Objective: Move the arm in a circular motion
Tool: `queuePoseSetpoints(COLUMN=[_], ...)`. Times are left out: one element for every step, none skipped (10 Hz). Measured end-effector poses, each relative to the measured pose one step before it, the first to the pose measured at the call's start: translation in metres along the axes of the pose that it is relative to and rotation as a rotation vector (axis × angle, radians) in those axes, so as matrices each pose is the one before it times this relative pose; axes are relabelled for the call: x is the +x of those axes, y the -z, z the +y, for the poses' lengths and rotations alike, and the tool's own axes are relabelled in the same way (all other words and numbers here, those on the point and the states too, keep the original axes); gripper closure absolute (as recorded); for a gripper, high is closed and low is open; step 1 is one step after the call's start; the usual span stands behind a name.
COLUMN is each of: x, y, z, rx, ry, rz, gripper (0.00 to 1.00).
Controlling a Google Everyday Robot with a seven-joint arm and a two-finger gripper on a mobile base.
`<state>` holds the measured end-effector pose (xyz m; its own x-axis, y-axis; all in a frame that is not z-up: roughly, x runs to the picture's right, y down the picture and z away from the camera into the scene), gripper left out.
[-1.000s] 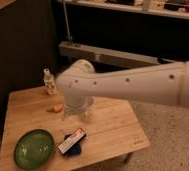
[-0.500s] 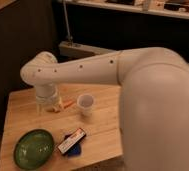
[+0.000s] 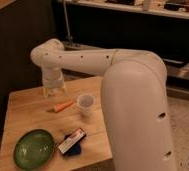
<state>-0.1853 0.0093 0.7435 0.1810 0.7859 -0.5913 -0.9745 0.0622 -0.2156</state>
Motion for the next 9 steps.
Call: queuePoseSetpoints(x=[-0.01777,-0.01648,-0.01716,-0.02294,-0.01479,-0.01186,-0.00916,-0.00056,0.00206], y=[0.00182,0.00177,0.00106,0.00125,0.00092,0.00027,0.00132,0.00304,0.00238], z=[-0.02019,-0.01643,-0.01533,-0.02273,-0.01753,-0.01882,-0.02876,-0.02768,-0.02044], rx=[-0.00605,-0.00642,-0.00428,-0.0007,0.00051,-0.00021,-0.00235,-0.00467,-0.00879], ry=[-0.0201,-0.01582,-0.01595,-0.03094,-0.02878,-0.037,-0.04804,-0.03831,-0.02482], rz=[-0.00618,-0.00462,-0.00519,-0.00641,-0.00329,-0.00247,-0.00527,-0.00432,-0.00833], gripper=[0.35,0.35,0.35,0.35,0.35,0.35,0.35,0.35,0.35])
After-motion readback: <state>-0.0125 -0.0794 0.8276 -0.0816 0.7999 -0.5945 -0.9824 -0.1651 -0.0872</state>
